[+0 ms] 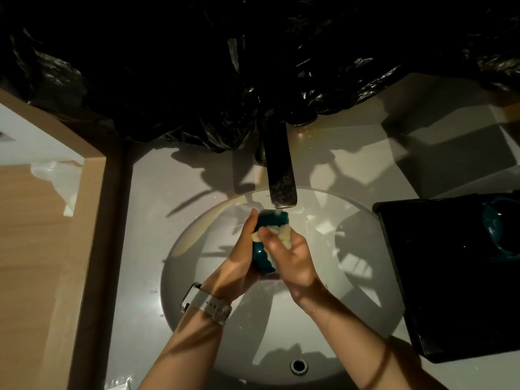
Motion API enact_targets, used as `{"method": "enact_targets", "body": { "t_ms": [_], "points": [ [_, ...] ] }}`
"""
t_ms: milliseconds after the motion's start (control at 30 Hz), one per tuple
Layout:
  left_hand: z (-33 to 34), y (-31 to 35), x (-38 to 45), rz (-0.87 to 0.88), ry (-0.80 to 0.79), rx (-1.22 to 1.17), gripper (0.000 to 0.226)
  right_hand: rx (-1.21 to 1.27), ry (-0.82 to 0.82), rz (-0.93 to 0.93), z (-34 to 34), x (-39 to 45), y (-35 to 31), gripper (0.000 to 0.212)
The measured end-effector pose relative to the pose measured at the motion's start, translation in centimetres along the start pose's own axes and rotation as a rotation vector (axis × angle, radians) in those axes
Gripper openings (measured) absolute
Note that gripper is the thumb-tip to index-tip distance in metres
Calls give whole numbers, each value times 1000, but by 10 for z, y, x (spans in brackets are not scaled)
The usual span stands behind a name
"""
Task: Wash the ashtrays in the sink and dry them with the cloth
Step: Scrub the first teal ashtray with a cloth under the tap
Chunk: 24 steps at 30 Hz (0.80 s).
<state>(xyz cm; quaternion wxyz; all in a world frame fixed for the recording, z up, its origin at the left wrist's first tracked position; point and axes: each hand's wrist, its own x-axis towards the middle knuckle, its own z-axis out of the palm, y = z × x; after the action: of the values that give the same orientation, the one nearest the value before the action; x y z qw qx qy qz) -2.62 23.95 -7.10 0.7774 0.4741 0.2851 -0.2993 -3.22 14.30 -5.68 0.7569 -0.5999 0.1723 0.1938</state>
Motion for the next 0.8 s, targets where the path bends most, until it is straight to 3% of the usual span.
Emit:
{"method": "enact_targets", "body": {
  "t_ms": [100,167,233,333,433,533,633,700,800],
  "points": [
    [3,-6,1,-5,6,63,54,2,41,89,-1,2,-3,15],
    [5,-12,0,130,27,126,51,36,44,203,-5,7,-9,24],
    [-2,-19,1,238,-2,116,62,30,30,237,-7,11,-16,29],
    [-9,-12,-1,138,-87,-32,64,6,20,123,-4,12,-12,17],
    [-6,2,-1,-55,-28,-109,66,-147,1,-67,-1,8,7,9],
    [4,2,1,-23,40,0,58,-144,31,-123,-1,6,10,10],
    [5,-10,5,176,63,66,46,-15,58,150,-1,9,-4,13],
    [0,-19,0,339,5,165,48,38,33,352,-6,15,-11,31],
    [-2,-19,-4,431,-46,195,60,71,-16,369,-14,19,-20,42]
  ]
}}
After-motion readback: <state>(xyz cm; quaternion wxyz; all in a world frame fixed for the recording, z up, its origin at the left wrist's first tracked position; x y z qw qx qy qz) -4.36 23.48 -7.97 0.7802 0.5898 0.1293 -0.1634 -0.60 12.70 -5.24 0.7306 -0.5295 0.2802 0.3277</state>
